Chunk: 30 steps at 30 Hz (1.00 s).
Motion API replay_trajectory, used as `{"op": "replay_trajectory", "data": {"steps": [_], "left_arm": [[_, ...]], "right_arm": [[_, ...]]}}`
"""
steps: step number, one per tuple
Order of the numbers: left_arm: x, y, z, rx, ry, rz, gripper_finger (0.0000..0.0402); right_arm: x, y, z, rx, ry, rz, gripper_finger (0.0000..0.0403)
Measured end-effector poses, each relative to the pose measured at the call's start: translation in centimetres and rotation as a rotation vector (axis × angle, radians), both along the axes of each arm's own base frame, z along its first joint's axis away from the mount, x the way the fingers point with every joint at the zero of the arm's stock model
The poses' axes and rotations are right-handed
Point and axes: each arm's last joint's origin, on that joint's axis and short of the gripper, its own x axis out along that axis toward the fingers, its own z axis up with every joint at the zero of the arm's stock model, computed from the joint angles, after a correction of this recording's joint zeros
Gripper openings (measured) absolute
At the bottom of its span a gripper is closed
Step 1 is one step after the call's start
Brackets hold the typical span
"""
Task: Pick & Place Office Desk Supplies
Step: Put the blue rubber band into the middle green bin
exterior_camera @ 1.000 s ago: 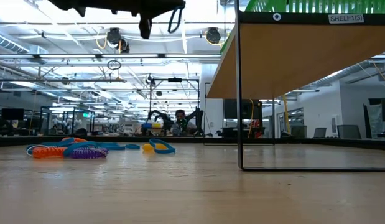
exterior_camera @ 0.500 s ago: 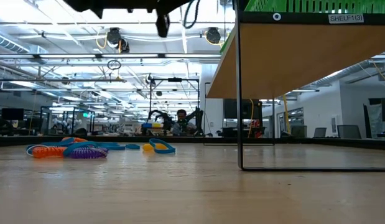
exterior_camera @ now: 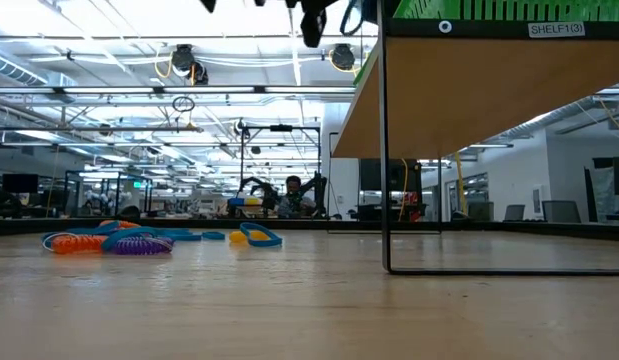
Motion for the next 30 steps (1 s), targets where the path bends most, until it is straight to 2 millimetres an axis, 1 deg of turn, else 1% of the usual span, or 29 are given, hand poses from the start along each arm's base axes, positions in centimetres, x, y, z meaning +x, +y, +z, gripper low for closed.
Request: {"op": "replay_trajectory", "data": {"steps": [4,7,10,14,17,22,26,30], "left_arm": [[0.12,0.09,0.56,0.026,0.006,0.001,0.0007],[-0.05,0.15,0.74,0.040,0.003,0.001,0.0003],[-0.11,0.31,0.79,0.041,0.004,0.005,0.0007],[-0.12,0.63,0.77,0.043,0.006,0.013,0.0003],[-0.13,0.85,0.77,0.041,0.006,0.020,0.0006],[-0.13,0.89,0.78,0.048,0.004,0.020,0.0003],[-0.12,0.89,0.81,0.049,0.001,0.023,0.0007],[-0.11,0.94,0.83,0.059,-0.005,0.034,0.0003]], "right_arm": [[0.01,0.05,-0.11,0.029,0.008,0.015,0.0168],[0.03,0.04,-0.51,0.027,0.049,0.013,0.0191],[0.03,0.04,-0.76,0.039,0.073,0.013,0.0217],[0.03,0.05,-0.75,0.068,0.068,0.015,0.0248],[0.03,0.09,-0.75,0.087,0.066,0.030,0.0263],[0.05,0.35,-0.73,0.095,0.068,0.123,0.0271],[0.04,0.40,-0.38,0.106,0.032,0.148,0.0270],[0.02,0.40,-0.01,0.108,-0.006,0.150,0.0265]]}}
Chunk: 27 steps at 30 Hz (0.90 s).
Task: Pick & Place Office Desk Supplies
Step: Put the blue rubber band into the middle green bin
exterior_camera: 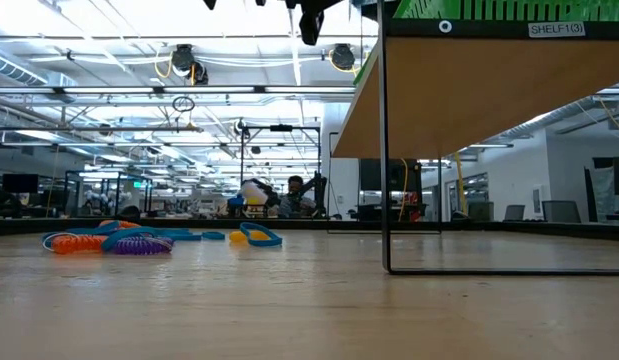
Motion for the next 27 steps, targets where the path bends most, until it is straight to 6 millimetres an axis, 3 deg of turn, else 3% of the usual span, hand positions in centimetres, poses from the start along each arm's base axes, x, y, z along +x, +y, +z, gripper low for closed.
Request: {"op": "replay_trajectory", "data": {"steps": [5,12,27], "left_arm": [[0.0,0.0,0.1,0.004,-0.010,0.004,0.0004],[0.0,0.0,0.1,0.011,-0.017,0.002,0.0005],[0.0,0.0,0.2,0.009,-0.027,-0.013,0.0005]], "right_arm": [[0.0,0.0,0.0,0.026,-0.005,0.011,0.0264],[-0.1,0.1,-0.6,0.067,0.078,0.167,0.0263],[0.5,-1.3,-0.1,0.109,-0.019,0.117,0.0261]]}}
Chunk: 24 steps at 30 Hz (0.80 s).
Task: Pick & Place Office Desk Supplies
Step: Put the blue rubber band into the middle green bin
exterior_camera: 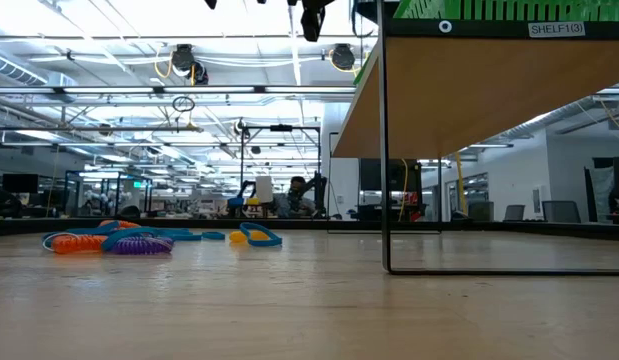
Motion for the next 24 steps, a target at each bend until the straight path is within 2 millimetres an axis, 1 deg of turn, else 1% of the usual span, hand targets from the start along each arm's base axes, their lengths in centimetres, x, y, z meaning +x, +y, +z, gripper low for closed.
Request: {"op": "replay_trajectory", "data": {"steps": [6,11,16,21,24], "left_arm": [[0.0,0.0,0.0,0.000,0.001,0.000,0.0007],[0.0,0.0,0.0,0.000,0.003,0.001,0.0005],[0.0,0.0,0.0,0.000,0.004,0.001,0.0004],[0.0,0.0,0.0,0.001,0.004,0.001,0.0009],[0.0,0.0,0.0,0.001,0.004,0.001,0.0004]], "right_arm": [[0.9,-0.1,-0.7,0.001,-0.027,-0.006,0.0248],[1.4,-0.1,-1.0,-0.023,-0.044,-0.009,0.0218],[1.4,-0.1,-0.9,-0.025,-0.060,-0.009,0.0161],[1.4,-0.1,-0.9,-0.049,-0.066,-0.013,0.0089],[1.4,-0.1,-0.9,-0.072,-0.069,-0.016,0.0045]]}}
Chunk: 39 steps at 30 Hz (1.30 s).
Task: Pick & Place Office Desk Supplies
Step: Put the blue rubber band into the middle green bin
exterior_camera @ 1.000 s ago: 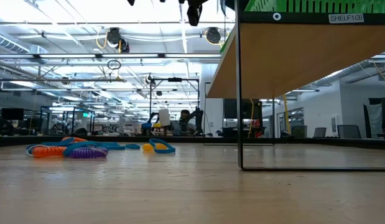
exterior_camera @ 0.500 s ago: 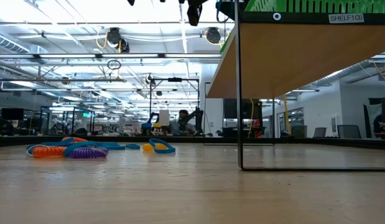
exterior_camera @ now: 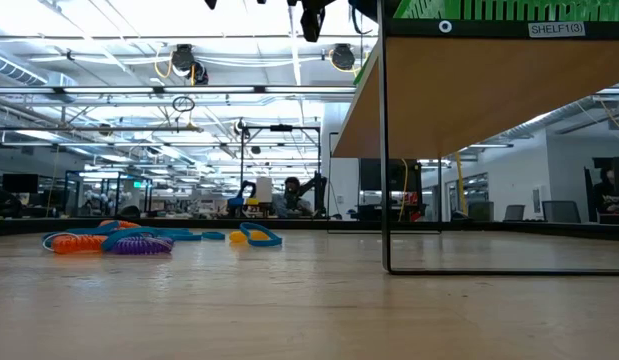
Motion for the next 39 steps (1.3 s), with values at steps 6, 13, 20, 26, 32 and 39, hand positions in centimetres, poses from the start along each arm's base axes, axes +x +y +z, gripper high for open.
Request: {"op": "replay_trajectory", "data": {"steps": [6,13,20,26,32,39], "left_arm": [[0.0,0.0,0.0,0.002,-0.001,0.000,0.0016],[0.0,0.1,-0.1,0.023,0.009,0.107,0.0033],[-0.9,-0.2,0.4,0.027,0.049,0.119,0.0145],[-5.5,0.4,4.5,0.063,0.026,0.198,0.0227],[-9.2,0.3,3.5,0.121,0.063,0.310,0.0258],[-13.0,1.2,-2.2,0.083,0.022,0.487,0.0259]], "right_arm": [[0.0,0.0,0.0,-0.023,-0.002,-0.003,0.0007],[0.0,0.0,0.0,-0.030,0.001,-0.010,0.0002],[-0.5,-0.1,0.3,-0.032,0.023,-0.007,0.0001],[-2.1,-0.3,1.4,-0.032,0.071,-0.018,0.0001],[-4.7,-0.9,2.5,0.018,0.150,-0.030,0.0001],[-7.1,-1.4,2.5,0.081,0.276,-0.060,0.0000]]}}
